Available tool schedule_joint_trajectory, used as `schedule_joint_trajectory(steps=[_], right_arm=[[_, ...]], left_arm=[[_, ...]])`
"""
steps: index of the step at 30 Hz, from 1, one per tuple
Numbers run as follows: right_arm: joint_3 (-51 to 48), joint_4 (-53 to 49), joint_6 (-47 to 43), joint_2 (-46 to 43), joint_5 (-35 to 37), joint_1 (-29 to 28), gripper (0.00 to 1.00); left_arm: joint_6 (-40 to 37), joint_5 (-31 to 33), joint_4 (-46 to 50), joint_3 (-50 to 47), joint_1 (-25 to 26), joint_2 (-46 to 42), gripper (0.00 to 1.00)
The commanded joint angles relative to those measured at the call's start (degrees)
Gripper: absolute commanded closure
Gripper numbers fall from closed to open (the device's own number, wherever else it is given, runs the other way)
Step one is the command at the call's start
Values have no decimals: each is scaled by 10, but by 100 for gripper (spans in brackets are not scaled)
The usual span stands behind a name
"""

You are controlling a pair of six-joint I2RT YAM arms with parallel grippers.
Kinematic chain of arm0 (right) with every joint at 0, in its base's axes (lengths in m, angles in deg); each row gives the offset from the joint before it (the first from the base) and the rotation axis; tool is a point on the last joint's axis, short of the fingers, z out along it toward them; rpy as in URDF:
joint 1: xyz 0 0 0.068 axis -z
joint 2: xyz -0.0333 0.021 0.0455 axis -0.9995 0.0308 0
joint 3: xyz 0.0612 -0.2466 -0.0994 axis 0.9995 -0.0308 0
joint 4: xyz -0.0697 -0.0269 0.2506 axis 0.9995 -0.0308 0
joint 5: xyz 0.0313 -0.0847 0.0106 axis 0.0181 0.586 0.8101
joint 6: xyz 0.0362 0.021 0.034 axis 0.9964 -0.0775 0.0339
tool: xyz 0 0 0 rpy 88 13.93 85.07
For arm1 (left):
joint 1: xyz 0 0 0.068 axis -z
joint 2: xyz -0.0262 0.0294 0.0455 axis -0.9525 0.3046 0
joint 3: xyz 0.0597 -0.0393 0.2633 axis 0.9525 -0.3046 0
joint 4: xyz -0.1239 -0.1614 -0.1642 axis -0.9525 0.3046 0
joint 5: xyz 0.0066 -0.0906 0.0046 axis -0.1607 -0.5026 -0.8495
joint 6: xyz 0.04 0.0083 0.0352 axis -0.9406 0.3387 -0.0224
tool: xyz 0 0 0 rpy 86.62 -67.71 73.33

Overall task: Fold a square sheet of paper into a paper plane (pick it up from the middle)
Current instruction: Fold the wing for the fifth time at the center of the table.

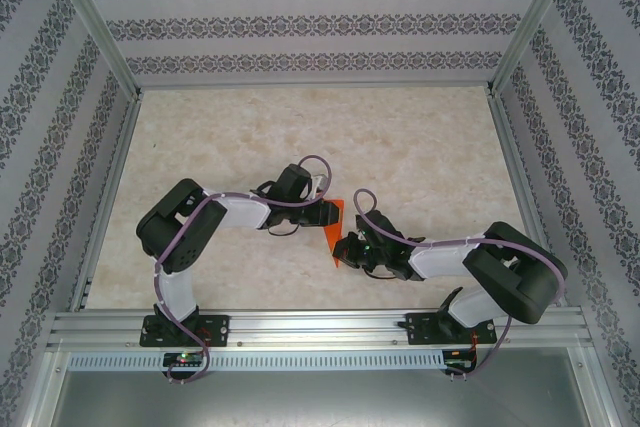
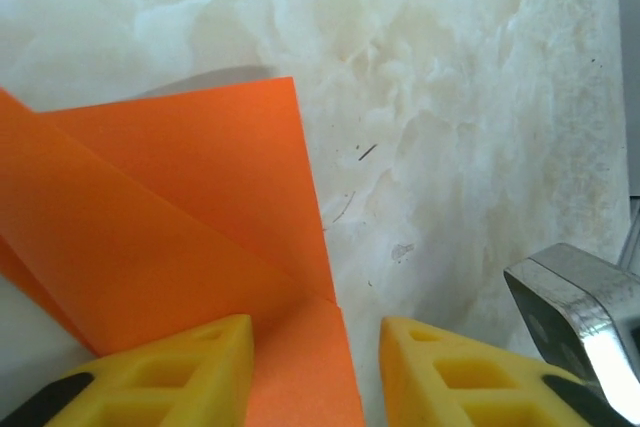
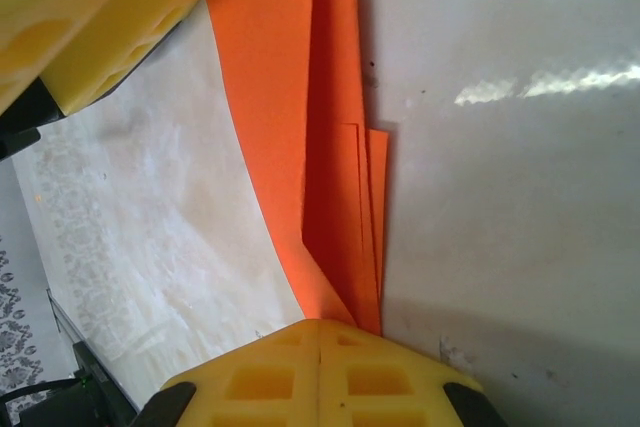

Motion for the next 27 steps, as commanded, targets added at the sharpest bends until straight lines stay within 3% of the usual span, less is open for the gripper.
schedule_joint_trajectory(steps=[1, 6, 14, 27], right_arm=[[-15, -82, -11, 14, -15, -4, 95], [-17, -75, -7, -31, -10, -1, 94], [35, -108, -12, -117, -10, 8, 91], [126, -87, -16, 28, -43, 26, 90]], left_arm=[[0, 18, 79, 11, 7, 38, 64], [2, 33, 110, 16, 7, 52, 71], [-2, 31, 113, 13, 7, 57, 73], [-7, 24, 115, 19, 8, 54, 73]])
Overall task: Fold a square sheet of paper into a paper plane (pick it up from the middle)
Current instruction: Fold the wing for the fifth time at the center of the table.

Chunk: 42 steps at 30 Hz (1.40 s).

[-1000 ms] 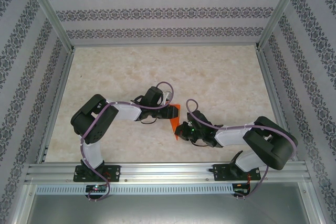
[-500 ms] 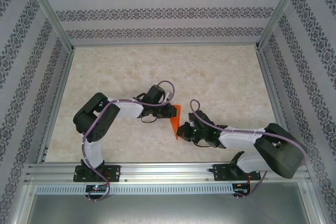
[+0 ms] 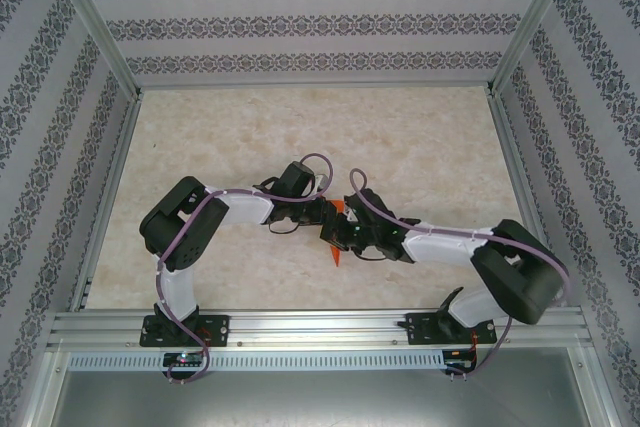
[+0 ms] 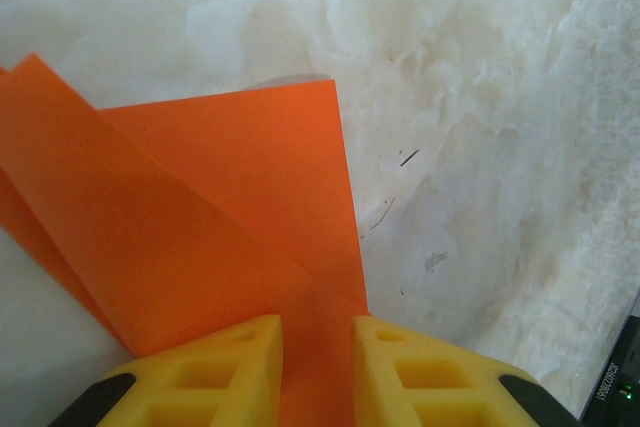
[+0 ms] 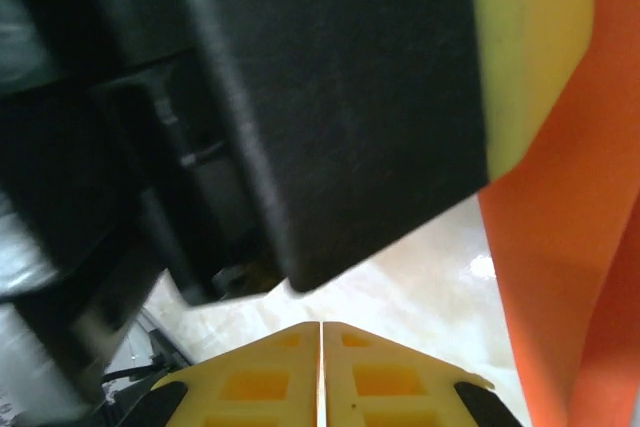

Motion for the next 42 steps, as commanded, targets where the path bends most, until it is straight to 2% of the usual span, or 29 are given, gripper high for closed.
schedule_joint_trajectory(steps=[1, 4, 10, 14, 18, 21, 29, 34, 37, 42], right_arm=[[1, 5, -3, 28, 1, 15, 90], [-23, 39, 9, 50, -19, 28, 90], [-46, -31, -14, 39, -3, 38, 89], [-64, -32, -19, 18, -16, 46, 87], [-81, -8, -15, 37, -45, 45, 87], [-92, -19, -9, 37, -29, 45, 87], [-33, -89, -47, -48, -10, 22, 90], [-16, -86, -37, -66, 0, 10, 93], [-16, -29, -12, -36, -20, -5, 94], [-16, -29, -10, 18, -23, -7, 95]], left_arm=[[-8, 12, 57, -12, 9, 42, 73], [-7, 10, 55, -11, 9, 43, 73], [-14, 15, 66, -8, 9, 43, 73], [-15, 20, 70, -10, 9, 43, 73], [-14, 17, 68, -9, 9, 47, 73], [-12, 17, 66, -9, 9, 46, 73], [-12, 10, 66, -9, 9, 46, 73], [-12, 8, 66, -8, 9, 44, 73], [-12, 8, 65, -7, 9, 44, 73], [-12, 7, 65, -7, 9, 46, 72]])
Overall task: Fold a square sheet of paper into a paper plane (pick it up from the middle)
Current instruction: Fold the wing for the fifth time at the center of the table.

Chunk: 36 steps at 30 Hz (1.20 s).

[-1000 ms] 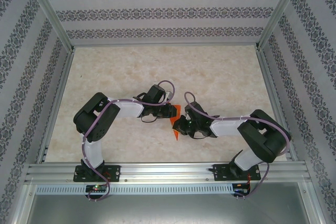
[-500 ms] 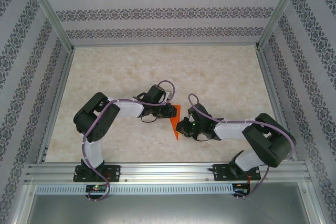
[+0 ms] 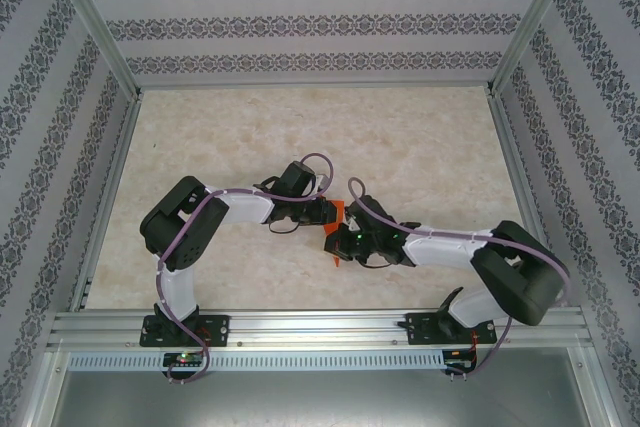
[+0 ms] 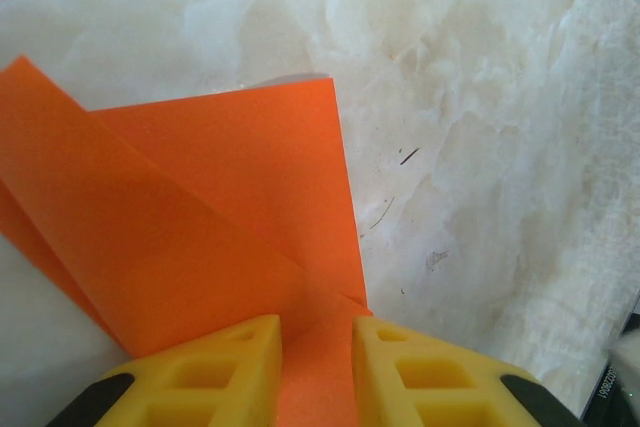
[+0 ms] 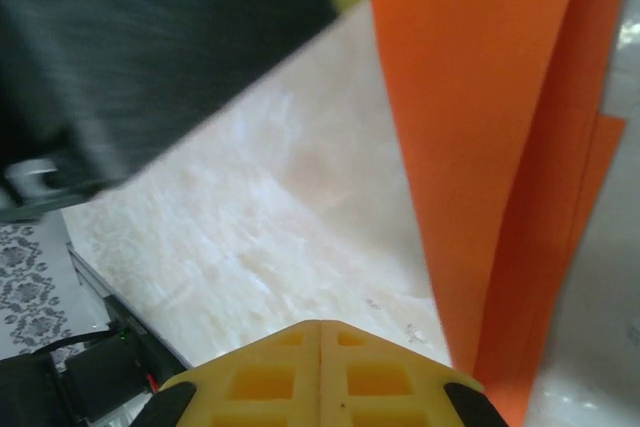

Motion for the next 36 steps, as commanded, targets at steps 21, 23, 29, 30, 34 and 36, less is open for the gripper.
schedule_joint_trajectory(steps=[21, 23, 29, 30, 34, 36], right_arm=[[-141, 55, 41, -17, -17, -4, 91], [-148, 58, 42, -17, -24, -5, 92], [-154, 27, 43, -69, -11, -7, 91], [-145, 10, 34, -87, -7, -7, 91], [-100, -39, 4, -146, 14, 3, 89], [-69, -37, -1, -149, 17, 14, 88]], left_arm=[[-14, 15, 75, -3, 9, 50, 73], [-14, 12, 76, -2, 9, 51, 73], [-14, 10, 75, 0, 9, 48, 73], [-13, 8, 74, -1, 9, 47, 72], [-13, 6, 72, -2, 9, 45, 72], [-12, 4, 70, -2, 9, 45, 72]])
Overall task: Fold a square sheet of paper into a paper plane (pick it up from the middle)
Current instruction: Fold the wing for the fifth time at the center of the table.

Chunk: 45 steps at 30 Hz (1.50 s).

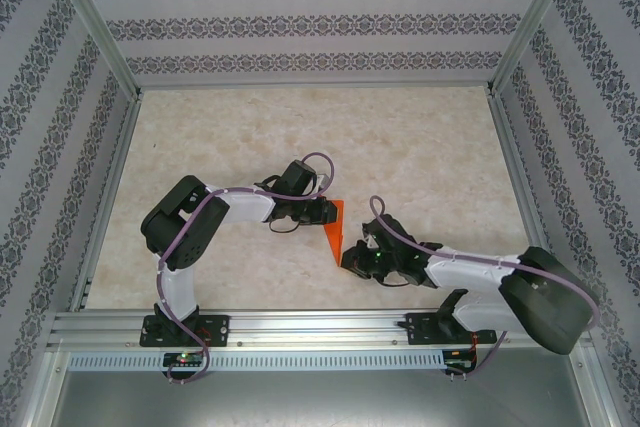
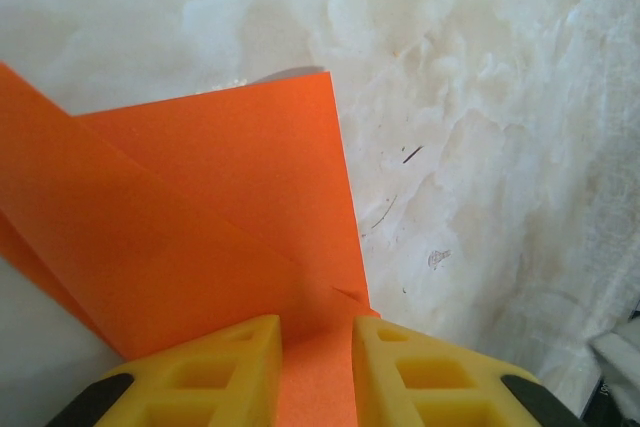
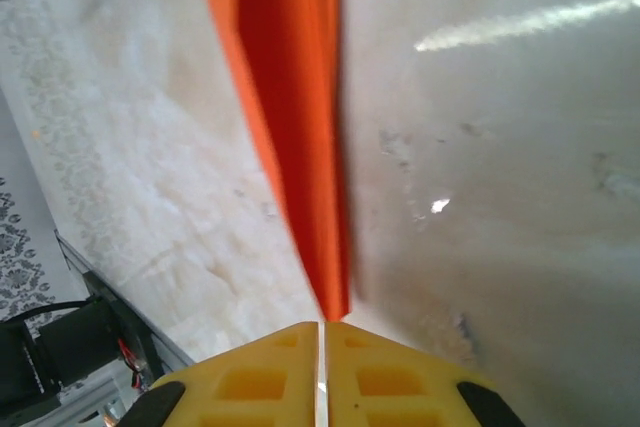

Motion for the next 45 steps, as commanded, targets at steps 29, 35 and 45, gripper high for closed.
schedule_joint_trajectory(steps=[29, 35, 45], right_arm=[[35, 126, -18, 262, -15, 42, 89], [35, 149, -47, 291, -48, 42, 93], [46, 128, -84, 292, -62, 53, 95]], left_arm=[[-6, -15, 38, -6, 9, 4, 66], [-43, -3, 78, 30, -1, -76, 58], [12, 12, 17, -57, -12, -144, 63]])
